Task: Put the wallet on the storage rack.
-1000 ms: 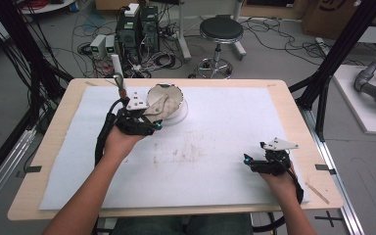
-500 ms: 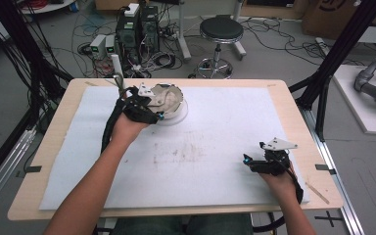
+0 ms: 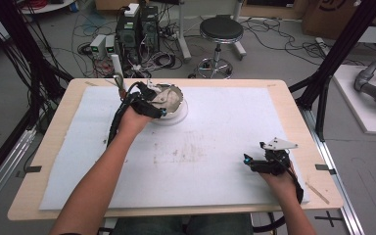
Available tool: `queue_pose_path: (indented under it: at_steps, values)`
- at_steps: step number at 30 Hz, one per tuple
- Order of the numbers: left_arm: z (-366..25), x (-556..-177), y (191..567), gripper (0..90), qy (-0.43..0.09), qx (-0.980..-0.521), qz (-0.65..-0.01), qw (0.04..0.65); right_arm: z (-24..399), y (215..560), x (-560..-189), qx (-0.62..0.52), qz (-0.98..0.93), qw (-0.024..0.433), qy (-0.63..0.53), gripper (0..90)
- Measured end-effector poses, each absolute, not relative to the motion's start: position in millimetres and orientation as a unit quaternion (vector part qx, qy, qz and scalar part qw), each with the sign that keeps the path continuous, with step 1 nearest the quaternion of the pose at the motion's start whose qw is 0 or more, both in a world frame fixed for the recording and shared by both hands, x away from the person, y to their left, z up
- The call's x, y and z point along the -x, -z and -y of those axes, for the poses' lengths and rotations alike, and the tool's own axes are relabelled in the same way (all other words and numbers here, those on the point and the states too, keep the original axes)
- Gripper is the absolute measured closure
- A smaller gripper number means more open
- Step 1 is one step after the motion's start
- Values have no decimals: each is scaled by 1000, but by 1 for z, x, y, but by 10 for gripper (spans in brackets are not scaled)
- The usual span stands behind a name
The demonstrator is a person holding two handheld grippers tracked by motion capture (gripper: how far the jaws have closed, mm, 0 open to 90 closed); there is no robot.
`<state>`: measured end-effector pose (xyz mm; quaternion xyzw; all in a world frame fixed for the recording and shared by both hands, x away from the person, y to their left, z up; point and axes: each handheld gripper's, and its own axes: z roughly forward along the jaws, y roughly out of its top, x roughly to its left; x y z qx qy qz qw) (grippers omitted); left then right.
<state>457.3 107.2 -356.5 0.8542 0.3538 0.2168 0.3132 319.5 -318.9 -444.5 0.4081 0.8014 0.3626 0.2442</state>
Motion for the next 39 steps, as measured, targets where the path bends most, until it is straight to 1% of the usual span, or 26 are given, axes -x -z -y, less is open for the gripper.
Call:
queue_pose_path:
  at_steps: [2,9,20,23,26,31,33,39]
  values:
    - [-104,-460,359,361,-208,-855,-355,314,319,445,-319,-408,-802,244,-362,199]
    - [-96,-472,362,360,-207,-861,-359,294,318,445,-320,-406,-804,244,-360,199]
    - [-95,-479,367,342,-212,-855,-371,294,318,445,-320,-407,-803,244,-360,199]
    - [-95,-480,366,318,-224,-847,-374,304,318,445,-320,-406,-804,245,-359,199]
    - [-95,-478,363,317,-232,-842,-369,318,317,445,-320,-407,-803,244,-360,199]
    - [-98,-474,356,244,-234,-835,-372,332,317,445,-319,-406,-804,244,-359,199]
    - [-102,-472,353,233,-232,-829,-373,346,317,445,-319,-407,-802,246,-361,199]
    - [-117,-453,339,194,-233,-814,-371,381,316,444,-319,-404,-804,245,-362,199]
